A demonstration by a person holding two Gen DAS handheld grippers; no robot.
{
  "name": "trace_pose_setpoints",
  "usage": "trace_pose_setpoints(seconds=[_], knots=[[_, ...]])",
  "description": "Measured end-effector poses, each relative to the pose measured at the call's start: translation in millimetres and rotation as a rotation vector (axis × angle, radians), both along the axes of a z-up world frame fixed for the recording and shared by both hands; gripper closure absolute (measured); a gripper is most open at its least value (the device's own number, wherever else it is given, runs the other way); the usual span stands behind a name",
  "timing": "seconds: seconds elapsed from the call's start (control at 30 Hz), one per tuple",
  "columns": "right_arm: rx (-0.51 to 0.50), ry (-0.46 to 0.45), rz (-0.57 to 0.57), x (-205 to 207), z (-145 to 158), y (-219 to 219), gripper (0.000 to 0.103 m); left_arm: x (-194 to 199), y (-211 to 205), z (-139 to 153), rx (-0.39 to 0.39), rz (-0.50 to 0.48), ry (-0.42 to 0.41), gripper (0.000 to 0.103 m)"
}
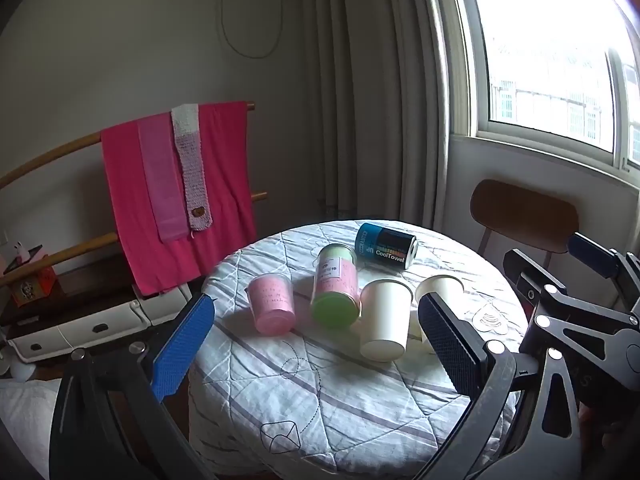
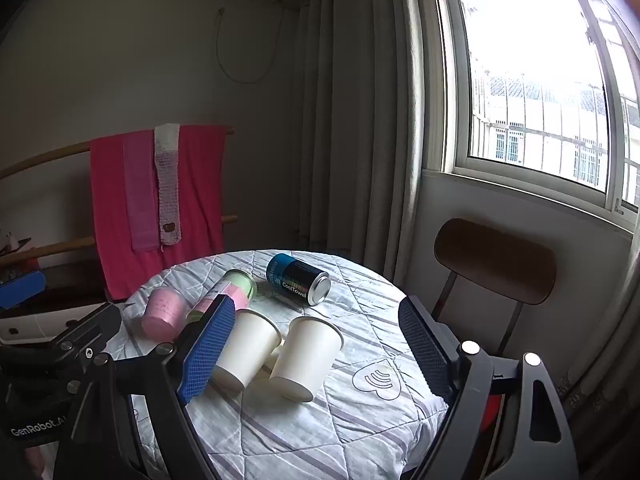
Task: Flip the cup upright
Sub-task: 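Move the right tool toward the blue-and-black tumbler lying on the table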
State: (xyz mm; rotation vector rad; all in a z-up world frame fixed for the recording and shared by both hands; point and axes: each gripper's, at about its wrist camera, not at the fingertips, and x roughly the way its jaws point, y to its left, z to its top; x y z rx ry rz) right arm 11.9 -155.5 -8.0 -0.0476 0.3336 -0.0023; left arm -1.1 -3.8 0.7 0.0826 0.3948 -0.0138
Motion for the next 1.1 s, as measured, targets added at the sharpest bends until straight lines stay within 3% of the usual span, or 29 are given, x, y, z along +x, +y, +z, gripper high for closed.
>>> trace_pose_setpoints(seconds=[0.13, 0.87, 1.1], knots=[[0.003, 0.013, 0.004, 1.5, 0.0, 0.1, 0.018, 0.3, 6.6, -2.7, -0.04, -0.005, 0.006, 0.0], [-0.011, 0.024, 0.019, 7.5, -5.9, 4.3, 0.018, 5.9, 10.7, -7.8, -0.032, 0.01, 0.015, 0.0], [-0.017, 0.055, 0.0, 7.3, -10.0, 3.2, 0.018, 10.4, 7.7, -11.8, -0.025, -0.032, 0.03, 0.0]])
